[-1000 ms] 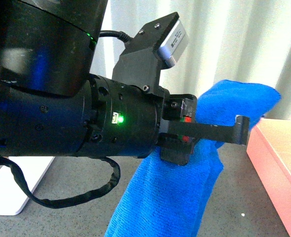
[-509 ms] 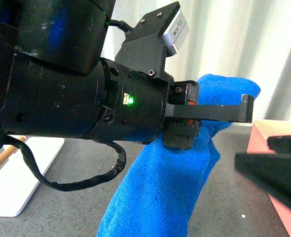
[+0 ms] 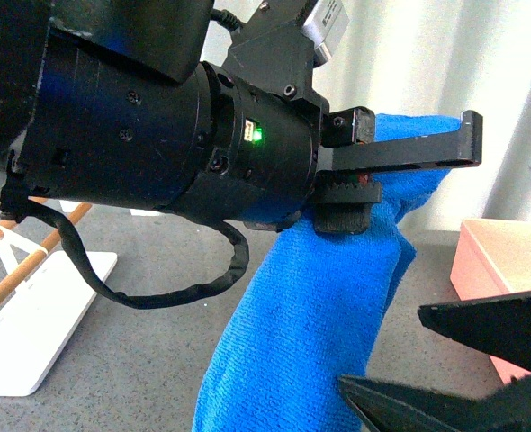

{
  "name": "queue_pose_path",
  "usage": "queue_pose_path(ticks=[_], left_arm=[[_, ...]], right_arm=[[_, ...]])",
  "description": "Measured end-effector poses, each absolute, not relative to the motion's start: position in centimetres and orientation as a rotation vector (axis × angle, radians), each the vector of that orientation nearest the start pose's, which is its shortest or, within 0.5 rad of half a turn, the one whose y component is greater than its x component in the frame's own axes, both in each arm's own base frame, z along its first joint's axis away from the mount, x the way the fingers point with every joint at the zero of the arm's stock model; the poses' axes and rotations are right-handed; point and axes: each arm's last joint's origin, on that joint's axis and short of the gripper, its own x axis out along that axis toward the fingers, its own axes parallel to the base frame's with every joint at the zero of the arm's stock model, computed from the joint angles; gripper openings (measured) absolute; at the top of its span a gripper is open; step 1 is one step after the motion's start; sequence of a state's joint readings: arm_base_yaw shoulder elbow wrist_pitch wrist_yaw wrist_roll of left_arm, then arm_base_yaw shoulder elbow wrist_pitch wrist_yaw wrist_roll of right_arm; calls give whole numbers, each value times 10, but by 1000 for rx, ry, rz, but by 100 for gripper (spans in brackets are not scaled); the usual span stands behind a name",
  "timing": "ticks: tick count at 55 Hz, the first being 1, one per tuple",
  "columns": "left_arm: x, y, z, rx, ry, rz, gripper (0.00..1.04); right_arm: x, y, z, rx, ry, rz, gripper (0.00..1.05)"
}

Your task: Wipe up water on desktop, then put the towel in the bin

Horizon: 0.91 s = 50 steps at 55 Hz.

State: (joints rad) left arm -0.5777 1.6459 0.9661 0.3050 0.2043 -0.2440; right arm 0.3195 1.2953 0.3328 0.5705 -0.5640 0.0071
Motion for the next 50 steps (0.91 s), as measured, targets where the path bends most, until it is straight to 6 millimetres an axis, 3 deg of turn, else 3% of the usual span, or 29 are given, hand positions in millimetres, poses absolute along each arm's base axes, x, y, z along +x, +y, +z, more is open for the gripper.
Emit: queue_pose_path(ticks=[17,33,50], left_arm=[[294,-204,227,-176,481,-726,7],[294,-200,233,-179,475,-703,7],[291,-200,243,-214,462,-731,7]], right_arm=[[231,95,157,90,375,923,98],[235,113,147,128,388,952,97],[240,113,152,165,323,949,50]])
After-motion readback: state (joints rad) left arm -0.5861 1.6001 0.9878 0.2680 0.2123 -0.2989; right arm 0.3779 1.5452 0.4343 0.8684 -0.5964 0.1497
